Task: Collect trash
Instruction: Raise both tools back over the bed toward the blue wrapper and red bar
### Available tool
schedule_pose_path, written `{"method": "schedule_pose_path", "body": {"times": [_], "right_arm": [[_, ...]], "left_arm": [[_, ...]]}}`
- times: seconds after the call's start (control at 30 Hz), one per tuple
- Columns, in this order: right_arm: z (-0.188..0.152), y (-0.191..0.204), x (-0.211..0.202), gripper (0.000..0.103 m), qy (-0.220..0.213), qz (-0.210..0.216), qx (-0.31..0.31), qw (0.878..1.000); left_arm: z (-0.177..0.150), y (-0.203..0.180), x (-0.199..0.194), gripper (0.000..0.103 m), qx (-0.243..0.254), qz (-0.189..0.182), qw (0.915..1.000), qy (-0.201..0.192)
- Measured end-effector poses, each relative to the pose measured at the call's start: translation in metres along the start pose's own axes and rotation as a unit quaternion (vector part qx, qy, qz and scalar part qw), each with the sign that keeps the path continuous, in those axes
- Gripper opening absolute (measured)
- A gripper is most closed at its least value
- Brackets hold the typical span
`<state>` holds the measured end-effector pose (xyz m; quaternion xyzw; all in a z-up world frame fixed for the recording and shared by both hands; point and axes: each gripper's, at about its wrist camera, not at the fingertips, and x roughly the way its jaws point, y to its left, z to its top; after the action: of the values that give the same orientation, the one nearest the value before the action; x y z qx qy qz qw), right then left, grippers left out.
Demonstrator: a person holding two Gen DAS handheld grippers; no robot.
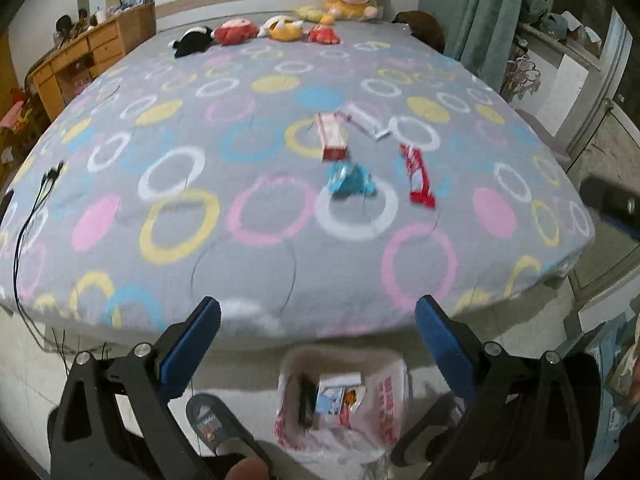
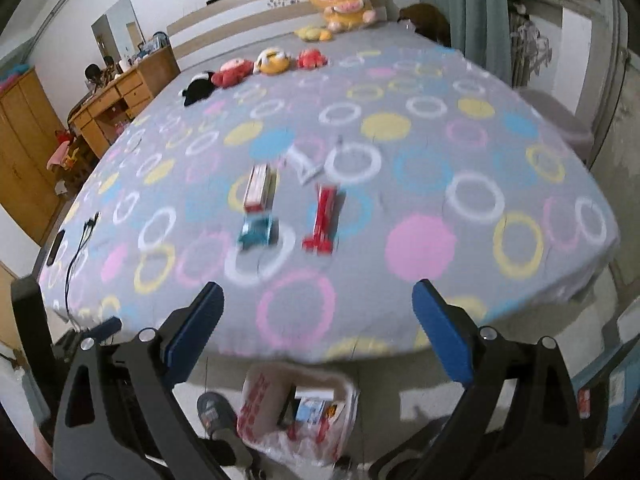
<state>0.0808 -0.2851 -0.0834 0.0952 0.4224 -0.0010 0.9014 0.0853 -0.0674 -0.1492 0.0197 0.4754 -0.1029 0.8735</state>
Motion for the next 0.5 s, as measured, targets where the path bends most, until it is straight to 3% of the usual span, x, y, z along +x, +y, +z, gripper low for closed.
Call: {"method": "schedule_pose_path", "body": {"times": [0.27, 0.5], "right_arm": [[0.068, 0.004, 0.012, 0.096, -0.002, -0.013, -0.021, 1.0], [0.094, 0.012, 0.051, 0.096, 0.035, -0.022, -0.036, 0.999]], "left_arm": [[0.047, -0.01, 0.02, 0.095, -0.013, -0.005, 0.9999, -0.005], [0.074, -0.01, 0.049, 0.095, -0.013, 0.005, 0.9999, 0.005]]}}
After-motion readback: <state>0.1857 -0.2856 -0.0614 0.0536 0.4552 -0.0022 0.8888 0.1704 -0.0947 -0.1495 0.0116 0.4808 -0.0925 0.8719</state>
